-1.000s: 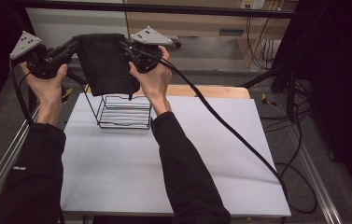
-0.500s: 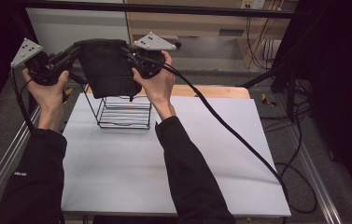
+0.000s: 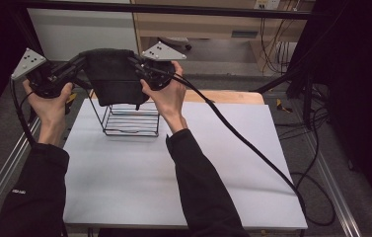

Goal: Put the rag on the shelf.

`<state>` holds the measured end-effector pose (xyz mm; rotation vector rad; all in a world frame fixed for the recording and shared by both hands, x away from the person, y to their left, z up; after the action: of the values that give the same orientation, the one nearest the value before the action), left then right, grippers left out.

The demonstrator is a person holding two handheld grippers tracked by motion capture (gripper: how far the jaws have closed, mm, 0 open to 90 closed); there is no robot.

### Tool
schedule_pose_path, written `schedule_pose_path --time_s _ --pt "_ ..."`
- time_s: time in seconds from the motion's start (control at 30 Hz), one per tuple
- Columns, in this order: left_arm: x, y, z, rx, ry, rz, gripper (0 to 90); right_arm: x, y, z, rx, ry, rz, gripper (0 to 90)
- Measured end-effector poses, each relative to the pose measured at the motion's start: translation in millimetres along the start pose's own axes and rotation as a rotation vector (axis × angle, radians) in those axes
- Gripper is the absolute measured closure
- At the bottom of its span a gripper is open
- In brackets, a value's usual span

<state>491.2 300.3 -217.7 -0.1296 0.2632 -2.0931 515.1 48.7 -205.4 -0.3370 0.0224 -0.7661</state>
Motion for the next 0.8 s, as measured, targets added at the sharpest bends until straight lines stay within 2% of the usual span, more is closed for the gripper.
schedule_pose_path --time_s 0.3,0.53,0.6,0.8 --pt "4.3 -6.7 -10.2 -0.028 0.009 -0.004 81.9 -6.4 -2.5 -8.4 -0.013 -0.01 0.018 83.1" --pt "9.1 -12.0 -20.1 -0.061 0.039 0.001 81.5 -13.0 -4.0 -18.0 -0.043 -0.039 0.016 82.8" --pt "11.8 -13.0 -25.3 -0.067 0.052 0.008 81.4 -14.8 -3.9 -22.3 -0.052 -0.044 0.021 82.8" --pt "14.5 -11.4 -45.9 -0.085 0.048 -0.002 81.4 -21.5 -1.6 -36.4 -0.083 -0.053 0.026 82.5"
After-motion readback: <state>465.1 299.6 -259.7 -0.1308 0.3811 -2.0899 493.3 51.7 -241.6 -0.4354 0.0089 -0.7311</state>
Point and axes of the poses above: each handheld gripper's, and its own axes: y roughly forward along the jaws, z roughly out of its top, x roughly to its right, the point moved 3 cm from there along y, roughly forward along the jaws, and after that the axes turned 15 degrees about -x, right-handed, at the moved point
